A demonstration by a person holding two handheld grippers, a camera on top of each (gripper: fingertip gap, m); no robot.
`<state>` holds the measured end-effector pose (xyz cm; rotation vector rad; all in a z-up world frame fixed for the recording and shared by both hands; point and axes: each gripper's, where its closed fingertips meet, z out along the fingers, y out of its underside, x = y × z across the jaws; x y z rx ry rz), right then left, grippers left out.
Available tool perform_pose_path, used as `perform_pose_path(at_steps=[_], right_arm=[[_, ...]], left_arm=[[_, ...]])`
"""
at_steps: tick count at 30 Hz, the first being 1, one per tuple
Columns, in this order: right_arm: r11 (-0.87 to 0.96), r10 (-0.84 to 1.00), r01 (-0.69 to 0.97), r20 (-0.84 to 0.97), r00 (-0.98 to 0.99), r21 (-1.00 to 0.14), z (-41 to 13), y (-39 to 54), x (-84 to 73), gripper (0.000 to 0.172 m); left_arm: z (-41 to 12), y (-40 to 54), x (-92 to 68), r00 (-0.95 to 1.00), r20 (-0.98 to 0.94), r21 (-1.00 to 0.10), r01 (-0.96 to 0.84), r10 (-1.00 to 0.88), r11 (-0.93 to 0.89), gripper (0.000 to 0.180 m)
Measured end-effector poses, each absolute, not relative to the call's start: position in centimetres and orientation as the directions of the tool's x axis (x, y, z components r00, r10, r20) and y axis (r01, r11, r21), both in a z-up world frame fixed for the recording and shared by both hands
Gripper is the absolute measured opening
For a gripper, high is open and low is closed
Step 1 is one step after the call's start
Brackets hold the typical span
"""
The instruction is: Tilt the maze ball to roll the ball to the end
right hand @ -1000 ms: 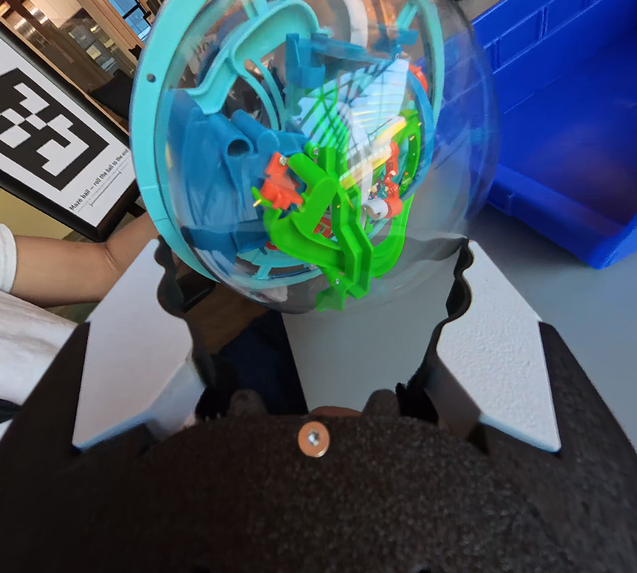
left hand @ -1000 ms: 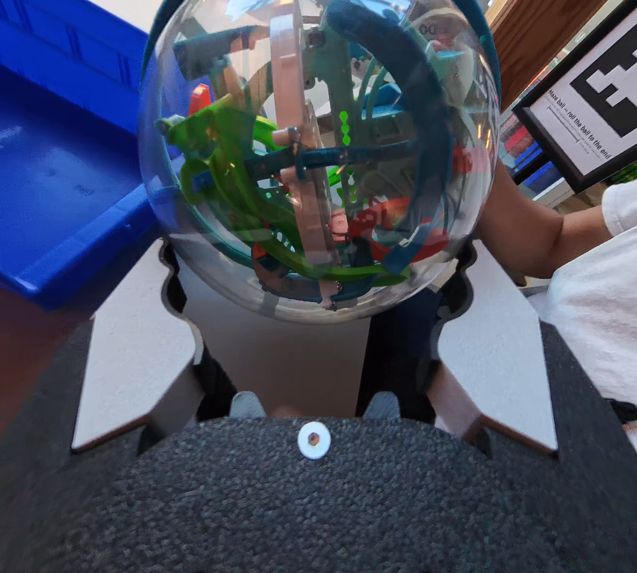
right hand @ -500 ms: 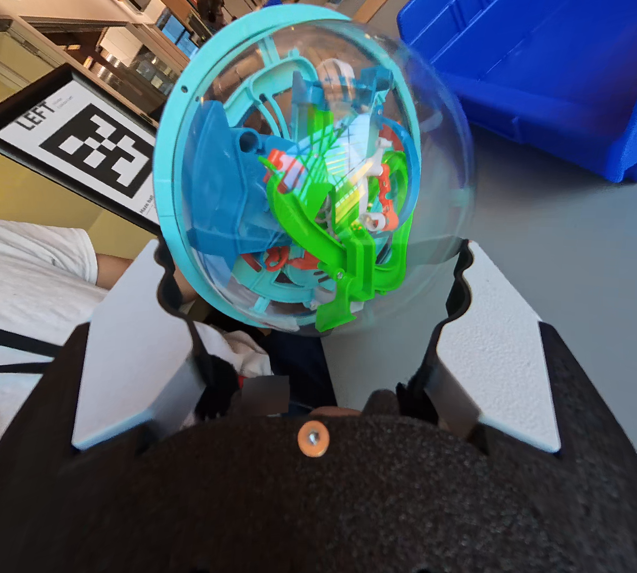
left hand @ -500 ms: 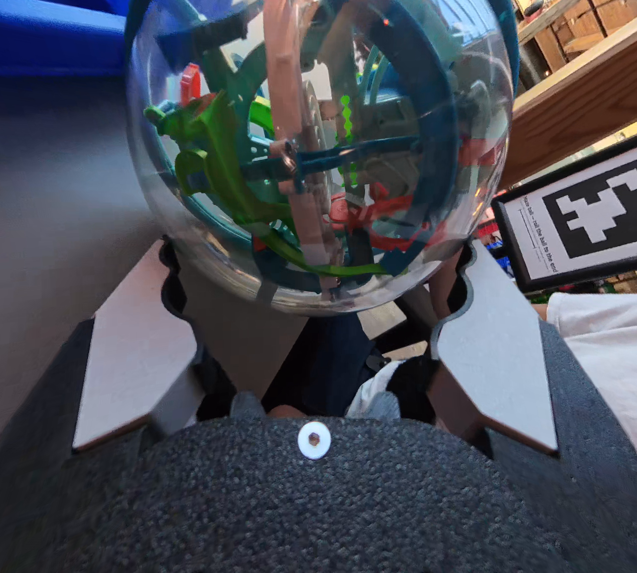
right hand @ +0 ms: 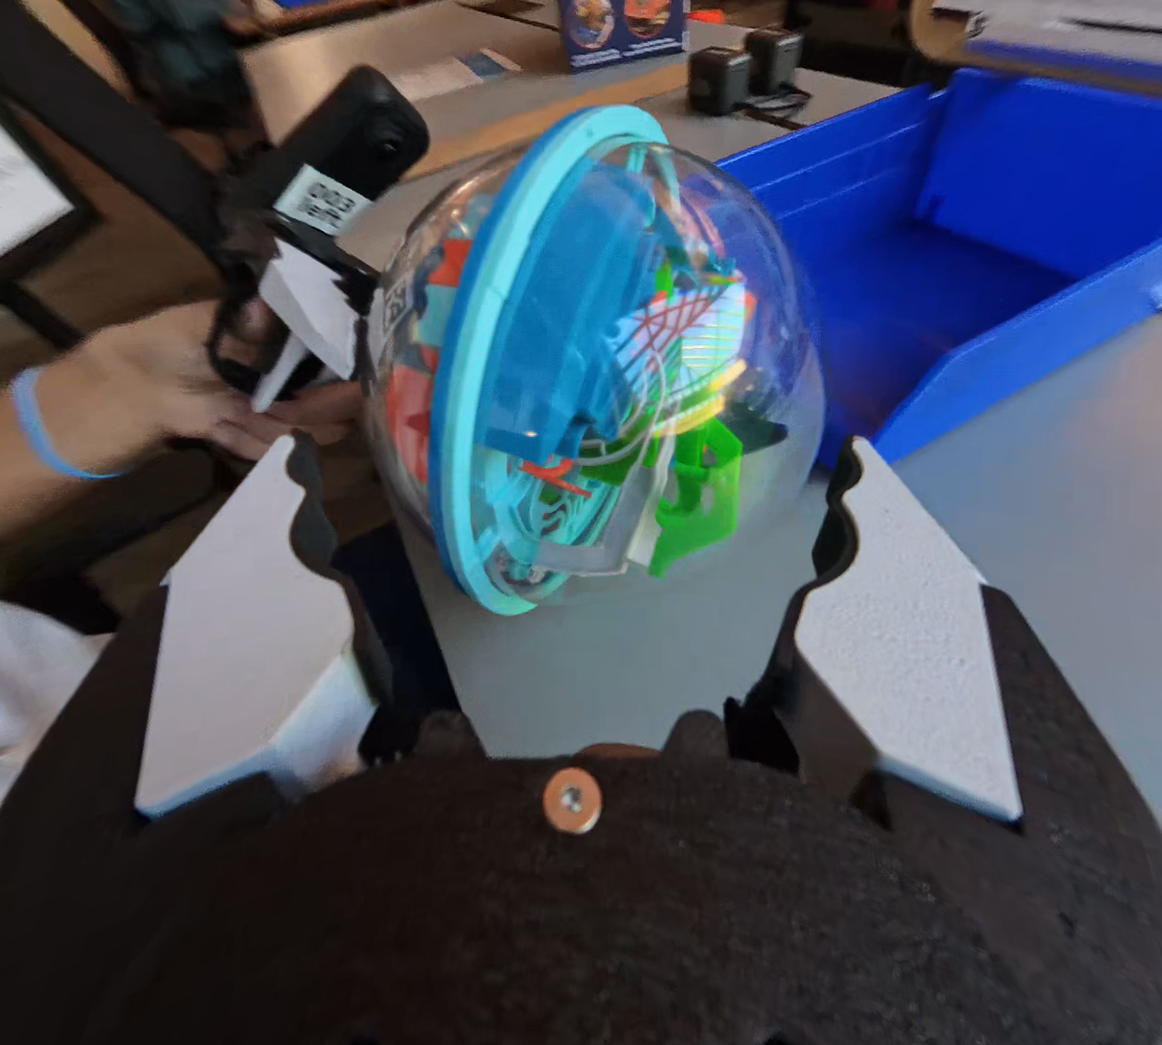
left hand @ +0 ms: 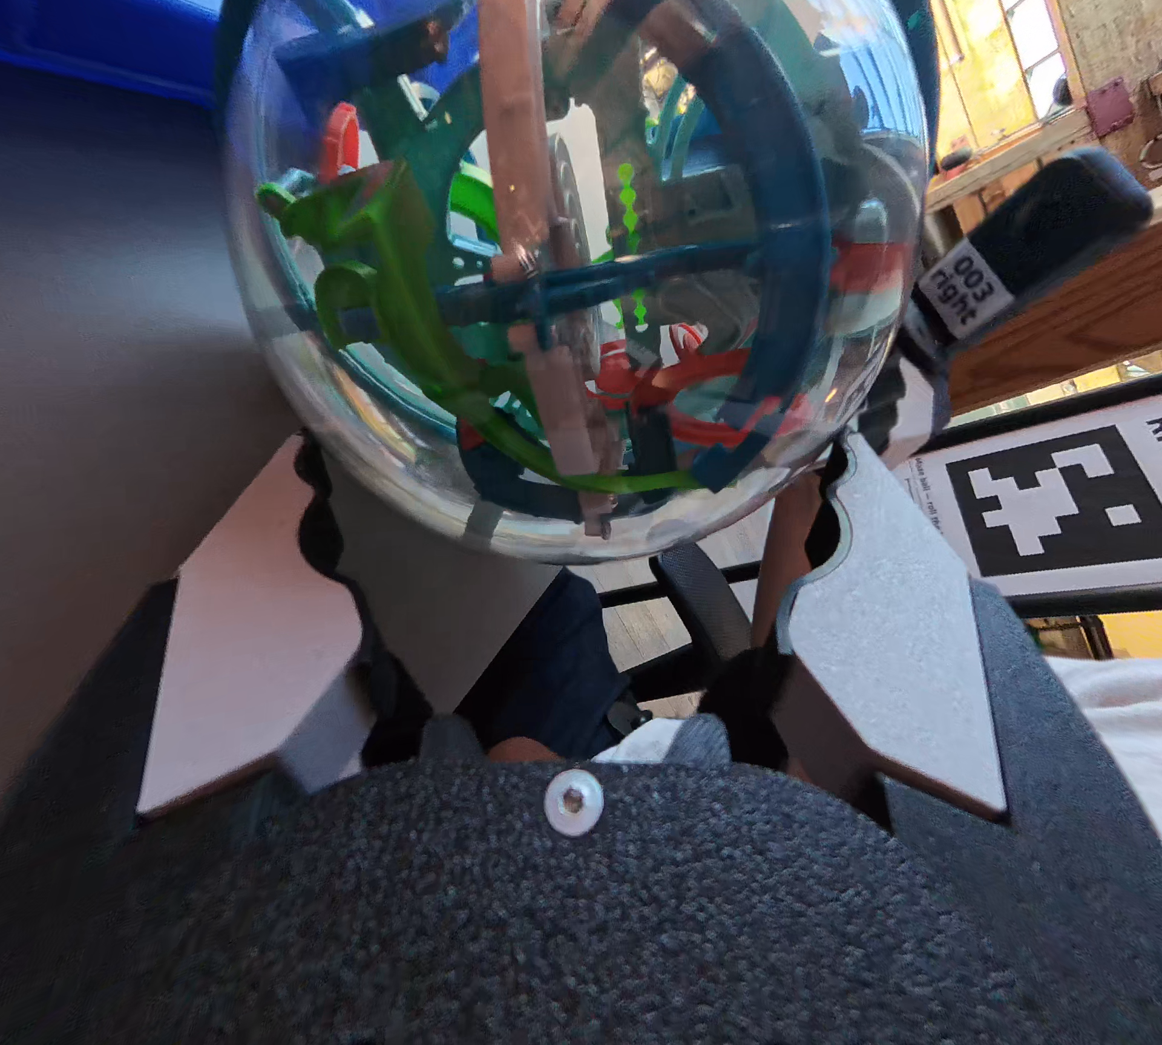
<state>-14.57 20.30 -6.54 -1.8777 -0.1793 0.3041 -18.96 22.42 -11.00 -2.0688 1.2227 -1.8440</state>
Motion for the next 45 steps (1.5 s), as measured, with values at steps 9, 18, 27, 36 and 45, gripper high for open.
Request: perform_pose_path(at_steps=[9,18,27,36,45], right_arm=[[-0.406,0.211,0.089,0.002,0.977,-0.909,-8.1,20.5,-13.7,0.146],[-0.449,0.376,0.146,-0.039,0.926,-0.881,-8.0,21.3,-13.0,0.144],[-0.429,0.511,0.132,-0.120,0.851,-0.894,-7.0,22.8,-12.6,0.145],[-0.371,0.361,-0.125,-0.267,0.893,-0.920,-12.3,21.9,-12.9,0.151],[-0.410,0.402,-0.098,-0.277,0.873,-0.907,-11.2,22.4,-14.5,0.153]], left_arm=[[-10.4,22.8,-20.0,-0.138,0.682,-0.674,-0.502,-0.718,-0.543,0.131],[-6.1,27.0,-18.6,-0.459,0.131,-0.876,-0.468,-0.879,0.113,0.145],[-9.1,26.6,-16.3,-0.582,0.117,-0.818,-0.515,-0.805,0.254,0.155],[-9.3,27.6,-16.9,-0.477,0.299,-0.886,-0.461,-0.827,-0.054,0.154],[-9.3,26.2,-17.6,-0.458,0.354,-0.889,-0.436,-0.815,-0.140,0.154]])
